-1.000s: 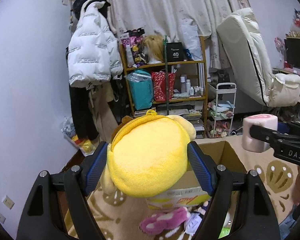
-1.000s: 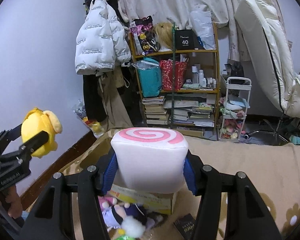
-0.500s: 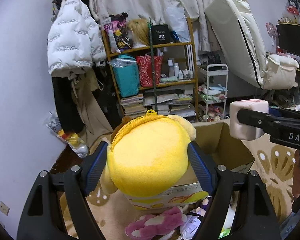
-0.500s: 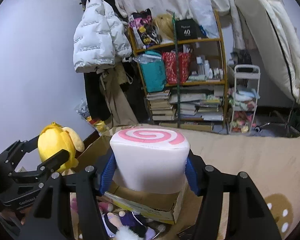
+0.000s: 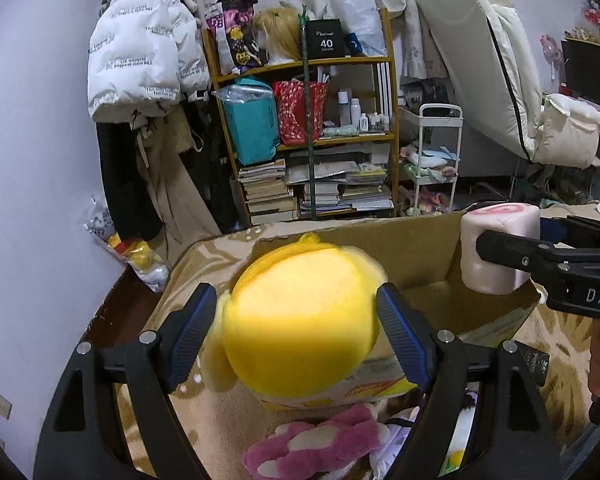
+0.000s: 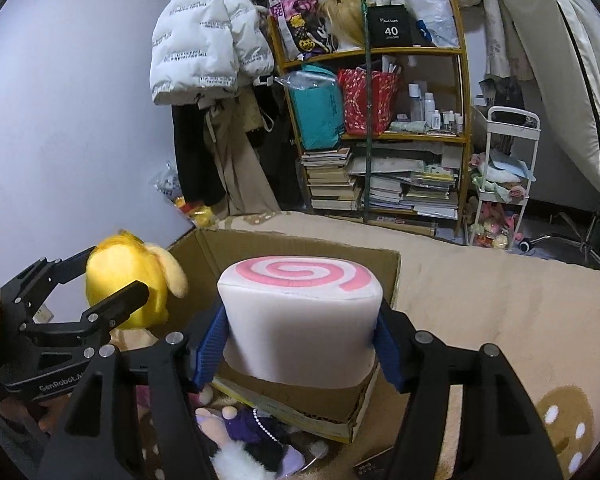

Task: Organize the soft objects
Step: 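Open both tools to drop the plush and cake toy into the box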

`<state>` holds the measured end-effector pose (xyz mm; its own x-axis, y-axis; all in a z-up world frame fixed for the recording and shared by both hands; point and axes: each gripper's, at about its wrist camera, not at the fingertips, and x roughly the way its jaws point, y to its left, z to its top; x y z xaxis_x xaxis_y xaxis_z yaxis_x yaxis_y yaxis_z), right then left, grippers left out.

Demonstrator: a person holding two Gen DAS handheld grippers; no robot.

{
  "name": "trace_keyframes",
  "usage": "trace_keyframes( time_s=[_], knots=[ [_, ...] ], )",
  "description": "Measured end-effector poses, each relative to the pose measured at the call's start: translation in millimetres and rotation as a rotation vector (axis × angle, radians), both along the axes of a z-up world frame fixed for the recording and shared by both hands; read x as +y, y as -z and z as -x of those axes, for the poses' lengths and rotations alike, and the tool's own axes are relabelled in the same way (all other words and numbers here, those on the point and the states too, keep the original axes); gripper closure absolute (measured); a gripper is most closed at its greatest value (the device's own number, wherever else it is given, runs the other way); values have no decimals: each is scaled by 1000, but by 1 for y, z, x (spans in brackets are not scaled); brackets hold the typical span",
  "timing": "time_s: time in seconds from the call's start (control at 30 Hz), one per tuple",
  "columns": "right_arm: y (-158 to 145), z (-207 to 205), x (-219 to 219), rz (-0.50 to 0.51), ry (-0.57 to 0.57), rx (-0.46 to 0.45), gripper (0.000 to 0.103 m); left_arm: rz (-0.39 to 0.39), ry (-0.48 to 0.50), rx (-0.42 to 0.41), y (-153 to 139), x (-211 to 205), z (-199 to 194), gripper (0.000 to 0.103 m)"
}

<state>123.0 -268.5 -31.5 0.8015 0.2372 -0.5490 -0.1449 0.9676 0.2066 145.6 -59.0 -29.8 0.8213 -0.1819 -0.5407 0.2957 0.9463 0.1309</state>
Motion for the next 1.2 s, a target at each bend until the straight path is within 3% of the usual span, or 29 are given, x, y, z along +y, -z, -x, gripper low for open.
trace_keyframes(
  time_s=[0.1, 0.47, 0.67, 0.77, 1.2],
  knots=[
    [2, 1, 3, 19, -5, 6, 33, 3, -4, 8, 1, 1, -1, 10],
    [5, 6, 8, 52, -16, 41, 20, 2, -52, 18, -6, 9, 7, 4],
    [-2, 11, 5, 42, -1, 23, 19, -12, -60, 11, -11, 8, 17, 3],
    [-6, 17, 3, 39, 17, 8, 1, -21, -58, 11, -14, 7, 23, 3],
    [-32, 51, -12, 36, 77, -9, 0, -24, -67, 30, -37, 10, 59, 3]
  ],
)
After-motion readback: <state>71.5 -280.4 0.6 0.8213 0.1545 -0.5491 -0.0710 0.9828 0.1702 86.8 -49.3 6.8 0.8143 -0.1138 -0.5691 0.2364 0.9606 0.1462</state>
